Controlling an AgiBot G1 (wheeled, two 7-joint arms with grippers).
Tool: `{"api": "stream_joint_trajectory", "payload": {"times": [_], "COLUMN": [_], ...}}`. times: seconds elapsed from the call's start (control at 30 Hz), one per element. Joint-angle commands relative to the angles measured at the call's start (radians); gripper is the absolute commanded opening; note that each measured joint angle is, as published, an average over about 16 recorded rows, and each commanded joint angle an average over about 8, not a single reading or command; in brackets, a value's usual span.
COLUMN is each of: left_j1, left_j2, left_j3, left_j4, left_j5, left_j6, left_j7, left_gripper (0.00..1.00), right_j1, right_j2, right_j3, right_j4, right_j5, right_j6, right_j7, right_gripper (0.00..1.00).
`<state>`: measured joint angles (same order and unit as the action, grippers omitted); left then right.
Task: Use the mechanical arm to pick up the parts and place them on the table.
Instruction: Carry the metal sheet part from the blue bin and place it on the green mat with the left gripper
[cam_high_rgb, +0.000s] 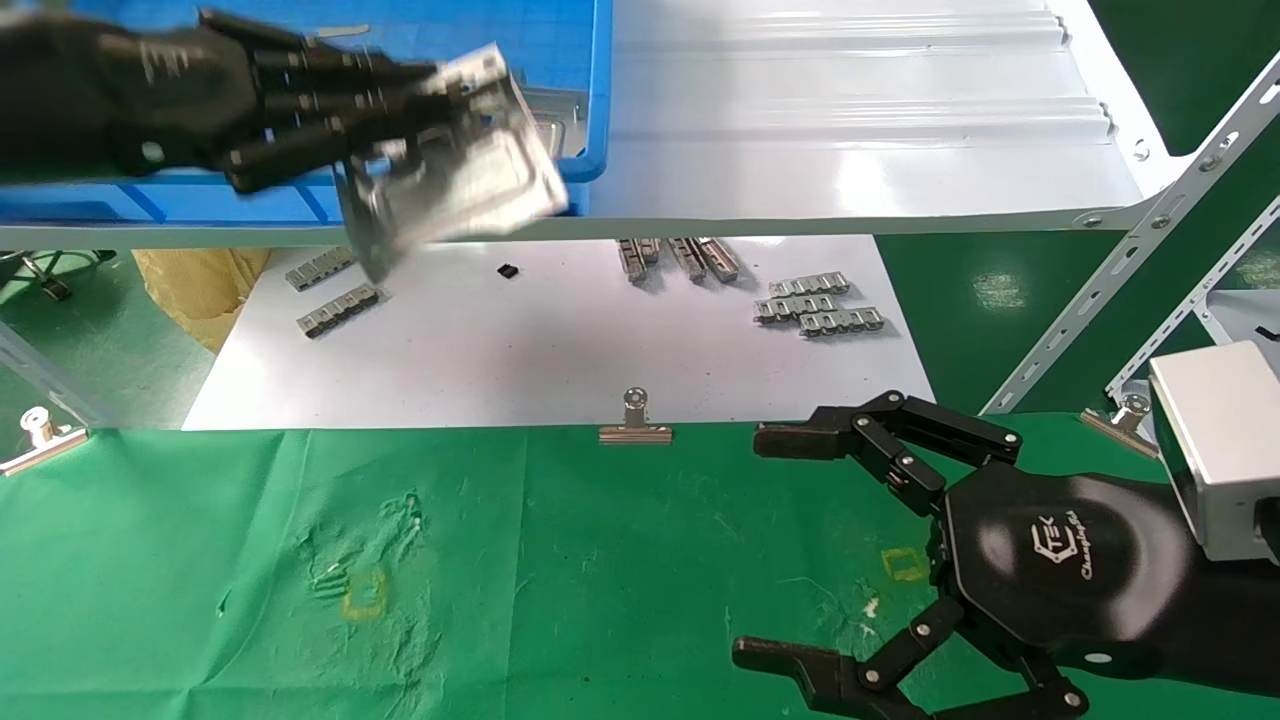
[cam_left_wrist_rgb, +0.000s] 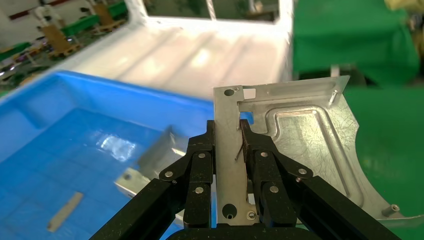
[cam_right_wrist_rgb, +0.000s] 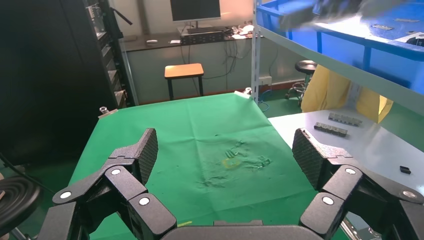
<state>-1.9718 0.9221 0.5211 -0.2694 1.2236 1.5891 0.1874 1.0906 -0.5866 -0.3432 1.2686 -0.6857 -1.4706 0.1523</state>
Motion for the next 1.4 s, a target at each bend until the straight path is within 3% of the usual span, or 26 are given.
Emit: {"api": "stream_joint_trajectory", "payload": {"times": [0.03,0.27,0.43,0.77,1.07,1.1,1.33,1.37,1.4], "left_j1": [0.025,0.175,0.223,0.253,0.288,0.29,0.293,0.292,0.291], "left_j2": [-0.01,-0.138,-0.193,-0.175,-0.101,-0.094,-0.06,-0.056,-0.052], "left_j3": [0.013,0.124,0.202,0.372,0.413,0.412,0.414,0.415,0.416], "left_j4": [-0.039,-0.305,-0.356,-0.222,-0.031,-0.013,0.079,0.089,0.098], "left_j5": [0.001,-0.19,-0.274,-0.131,-0.064,-0.064,-0.06,-0.058,-0.056], "left_j6": [0.021,0.018,0.009,-0.022,-0.072,-0.077,-0.087,-0.086,-0.085], "left_j7": [0.024,0.092,0.117,0.335,0.535,0.551,0.63,0.637,0.644], "left_gripper": [0.0,0.0,0.0,0.0,0.01,0.08,0.94,1.0,1.0], "right_j1": [0.0,0.0,0.0,0.0,0.0,0.0,0.0,0.0,0.0], "right_j2": [0.0,0.0,0.0,0.0,0.0,0.0,0.0,0.0,0.0], "right_j3": [0.0,0.0,0.0,0.0,-0.001,-0.001,-0.001,-0.001,-0.001], "right_j4": [0.0,0.0,0.0,0.0,0.0,0.0,0.0,0.0,0.0], "right_j5": [0.0,0.0,0.0,0.0,0.0,0.0,0.0,0.0,0.0], "right_j6": [0.0,0.0,0.0,0.0,0.0,0.0,0.0,0.0,0.0], "right_j7": [0.0,0.0,0.0,0.0,0.0,0.0,0.0,0.0,0.0], "right_gripper": [1.0,1.0,1.0,1.0,1.0,1.0,1.0,1.0,1.0]}}
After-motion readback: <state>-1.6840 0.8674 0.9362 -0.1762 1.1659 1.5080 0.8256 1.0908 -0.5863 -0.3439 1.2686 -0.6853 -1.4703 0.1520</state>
